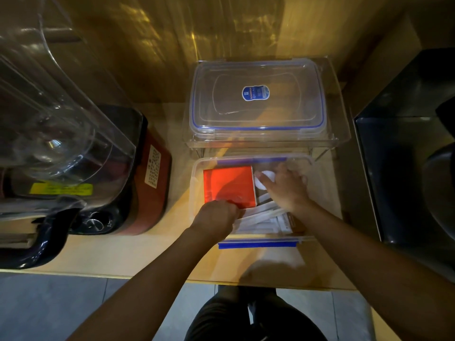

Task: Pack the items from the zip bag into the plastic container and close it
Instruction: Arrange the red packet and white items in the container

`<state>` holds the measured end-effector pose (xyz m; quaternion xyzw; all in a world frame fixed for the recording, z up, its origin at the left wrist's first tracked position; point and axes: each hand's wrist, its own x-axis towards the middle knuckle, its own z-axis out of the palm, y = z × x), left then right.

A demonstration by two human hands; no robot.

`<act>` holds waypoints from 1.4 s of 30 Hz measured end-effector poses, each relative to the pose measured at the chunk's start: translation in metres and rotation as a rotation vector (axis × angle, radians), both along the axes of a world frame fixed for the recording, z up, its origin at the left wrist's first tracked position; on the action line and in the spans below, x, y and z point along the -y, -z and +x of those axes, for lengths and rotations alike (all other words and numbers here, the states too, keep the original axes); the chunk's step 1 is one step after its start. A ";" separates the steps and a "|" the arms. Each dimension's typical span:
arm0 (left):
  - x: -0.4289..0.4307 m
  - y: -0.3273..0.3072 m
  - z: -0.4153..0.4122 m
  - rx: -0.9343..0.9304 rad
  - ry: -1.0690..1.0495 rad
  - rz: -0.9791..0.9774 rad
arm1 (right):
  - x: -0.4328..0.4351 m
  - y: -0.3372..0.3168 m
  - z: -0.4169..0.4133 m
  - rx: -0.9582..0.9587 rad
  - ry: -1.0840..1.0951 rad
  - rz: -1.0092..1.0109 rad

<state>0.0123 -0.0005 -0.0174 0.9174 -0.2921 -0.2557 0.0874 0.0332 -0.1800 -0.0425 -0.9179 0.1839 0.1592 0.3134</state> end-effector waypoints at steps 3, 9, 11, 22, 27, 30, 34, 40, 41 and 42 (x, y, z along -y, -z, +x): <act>-0.001 0.001 0.000 0.010 0.008 -0.012 | 0.007 -0.005 -0.001 -0.041 -0.039 0.048; -0.006 0.002 0.000 0.064 0.080 -0.048 | 0.015 -0.027 -0.017 0.122 -0.506 -0.140; -0.009 0.002 0.001 0.056 0.104 -0.092 | 0.015 -0.023 -0.021 0.132 -0.722 -0.193; -0.011 0.010 -0.004 0.149 -0.047 -0.098 | -0.005 0.015 -0.018 0.147 -0.858 -0.526; -0.012 0.009 -0.008 0.219 -0.104 -0.135 | 0.000 0.015 -0.021 0.070 -0.894 -0.541; -0.014 0.006 -0.009 0.217 -0.101 -0.168 | -0.001 0.014 -0.024 0.029 -0.905 -0.458; -0.013 0.002 -0.008 0.173 -0.106 -0.152 | 0.012 0.013 -0.032 0.088 -0.880 -0.254; -0.014 0.001 -0.008 0.129 -0.037 -0.137 | 0.014 0.001 -0.041 0.187 -0.759 -0.044; -0.013 -0.001 -0.007 0.137 0.015 -0.126 | 0.007 -0.003 -0.042 0.222 -0.771 -0.040; -0.012 -0.002 -0.007 0.157 0.067 -0.110 | -0.001 -0.007 -0.043 0.230 -0.765 -0.009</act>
